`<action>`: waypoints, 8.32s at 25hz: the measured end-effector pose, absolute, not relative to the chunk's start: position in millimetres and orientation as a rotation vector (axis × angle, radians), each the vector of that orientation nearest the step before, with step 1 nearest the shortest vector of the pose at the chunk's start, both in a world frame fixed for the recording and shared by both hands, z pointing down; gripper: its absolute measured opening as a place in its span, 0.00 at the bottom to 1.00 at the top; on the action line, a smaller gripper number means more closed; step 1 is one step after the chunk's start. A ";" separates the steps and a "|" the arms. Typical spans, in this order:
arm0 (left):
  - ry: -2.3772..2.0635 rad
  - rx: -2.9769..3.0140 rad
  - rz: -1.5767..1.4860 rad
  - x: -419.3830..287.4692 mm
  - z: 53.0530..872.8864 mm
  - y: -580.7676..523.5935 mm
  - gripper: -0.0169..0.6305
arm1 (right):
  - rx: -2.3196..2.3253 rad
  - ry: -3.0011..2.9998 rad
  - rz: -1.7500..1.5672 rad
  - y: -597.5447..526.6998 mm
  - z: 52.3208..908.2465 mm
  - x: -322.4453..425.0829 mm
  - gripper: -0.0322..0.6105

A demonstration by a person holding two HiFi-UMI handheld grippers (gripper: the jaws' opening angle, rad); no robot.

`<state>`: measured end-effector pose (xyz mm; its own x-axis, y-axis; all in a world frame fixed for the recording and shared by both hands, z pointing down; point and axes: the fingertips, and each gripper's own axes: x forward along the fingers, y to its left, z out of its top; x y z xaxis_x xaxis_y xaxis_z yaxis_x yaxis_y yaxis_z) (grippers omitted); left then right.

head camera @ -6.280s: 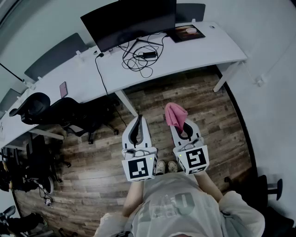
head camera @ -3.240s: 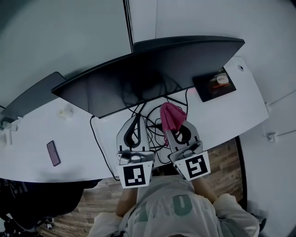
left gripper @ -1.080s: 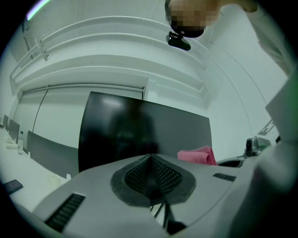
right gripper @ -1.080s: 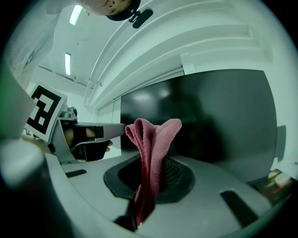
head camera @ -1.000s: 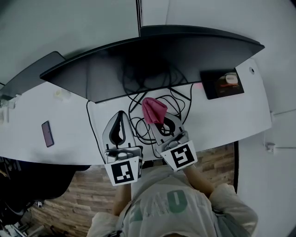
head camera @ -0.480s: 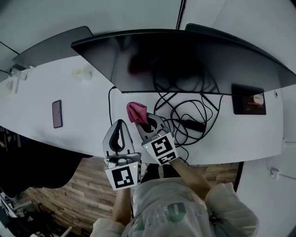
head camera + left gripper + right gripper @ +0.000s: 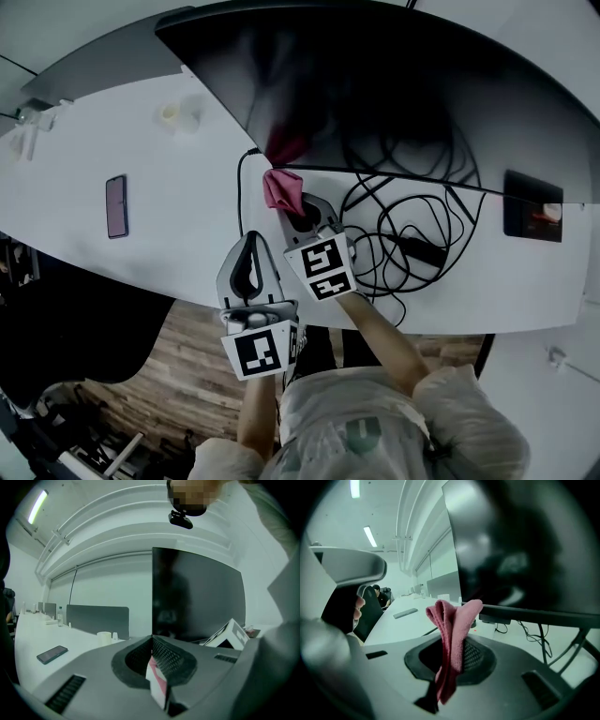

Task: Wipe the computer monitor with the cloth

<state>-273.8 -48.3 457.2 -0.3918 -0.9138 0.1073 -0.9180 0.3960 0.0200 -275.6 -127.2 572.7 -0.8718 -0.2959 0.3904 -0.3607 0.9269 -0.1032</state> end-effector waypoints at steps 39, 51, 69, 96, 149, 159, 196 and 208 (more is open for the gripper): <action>-2.193 2.102 0.070 -112.6 440.4 -184.4 0.05 | 1.145 -2.524 0.477 -285.0 570.2 -48.4 0.13; -2.024 2.258 0.070 8.5 428.3 -254.0 0.05 | 1.327 -2.451 0.440 -347.7 566.8 94.9 0.13; -1.807 2.465 0.070 136.9 427.5 -326.3 0.05 | 1.476 -2.317 0.167 -410.4 560.4 238.3 0.13; -1.755 2.488 0.115 156.8 435.4 -330.6 0.05 | 1.666 -2.489 0.522 -429.8 539.9 290.0 0.13; -1.866 2.695 -0.176 163.7 244.3 -307.1 0.05 | 1.628 -2.548 -0.593 -390.1 180.0 279.2 0.13; -1.882 2.723 -0.194 151.8 231.9 -285.5 0.05 | 1.646 -2.549 -0.733 -368.2 137.7 276.5 0.13; -2.009 2.669 -0.212 29.3 214.7 -207.2 0.05 | 0.994 -2.604 -0.482 -297.5 148.9 57.6 0.13; -2.247 2.419 -0.177 -104.1 234.3 -159.7 0.05 | 0.699 -2.683 -0.452 -238.8 160.0 -114.8 0.13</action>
<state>-104.1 -159.7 234.3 0.0768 -0.9789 -0.1894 -0.9965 -0.0689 -0.0477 -114.8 -238.8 160.0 -0.8246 -0.5150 0.2341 -0.4099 0.8291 0.3802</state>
